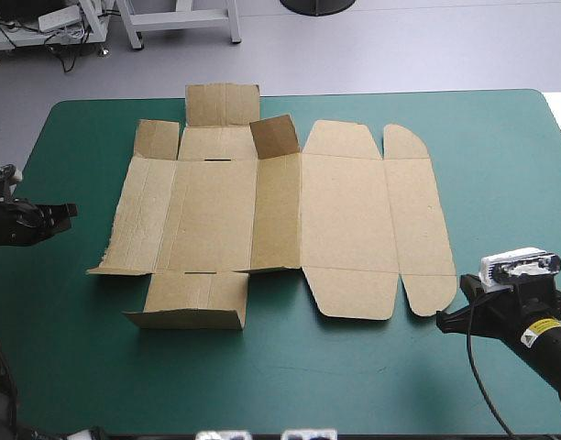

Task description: Fold the box

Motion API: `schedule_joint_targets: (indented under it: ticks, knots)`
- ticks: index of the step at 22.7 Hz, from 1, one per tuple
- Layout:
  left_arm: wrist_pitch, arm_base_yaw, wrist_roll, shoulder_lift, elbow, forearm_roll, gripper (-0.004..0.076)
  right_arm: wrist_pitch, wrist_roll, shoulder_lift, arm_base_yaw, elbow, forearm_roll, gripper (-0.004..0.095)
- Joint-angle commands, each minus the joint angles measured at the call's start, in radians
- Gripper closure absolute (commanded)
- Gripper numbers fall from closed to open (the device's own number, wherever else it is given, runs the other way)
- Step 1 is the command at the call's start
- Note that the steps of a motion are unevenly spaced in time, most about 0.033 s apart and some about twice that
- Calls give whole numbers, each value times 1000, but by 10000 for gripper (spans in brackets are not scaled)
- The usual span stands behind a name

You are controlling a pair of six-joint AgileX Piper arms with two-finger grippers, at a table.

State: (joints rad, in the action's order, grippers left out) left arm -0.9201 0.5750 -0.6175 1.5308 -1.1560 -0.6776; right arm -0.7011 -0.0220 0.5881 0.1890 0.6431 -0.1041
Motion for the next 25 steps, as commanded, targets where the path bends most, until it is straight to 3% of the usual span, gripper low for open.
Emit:
schedule_joint_targets:
  ticks: [1,7,9,12,13,15,25]
  knots:
    - [-84,31,-59,52,-40,-172,734,54,-9,8,-7,36,-5,922]
    - [-163,31,-66,203,-108,-217,734,52,-9,8,-7,36,-5,922]
    - [-246,31,-75,236,-169,-213,724,50,-1,8,-7,36,-5,922]
    - [-332,31,-95,273,-238,-209,619,50,11,8,-7,36,-5,922]
    - [-376,31,-95,293,-271,-209,546,50,11,8,-7,36,-5,922]
    - [-376,31,-90,301,-282,-197,475,50,11,8,-7,36,-5,922]
    - [-376,17,-70,383,-280,-158,473,50,40,8,-7,36,15,922]
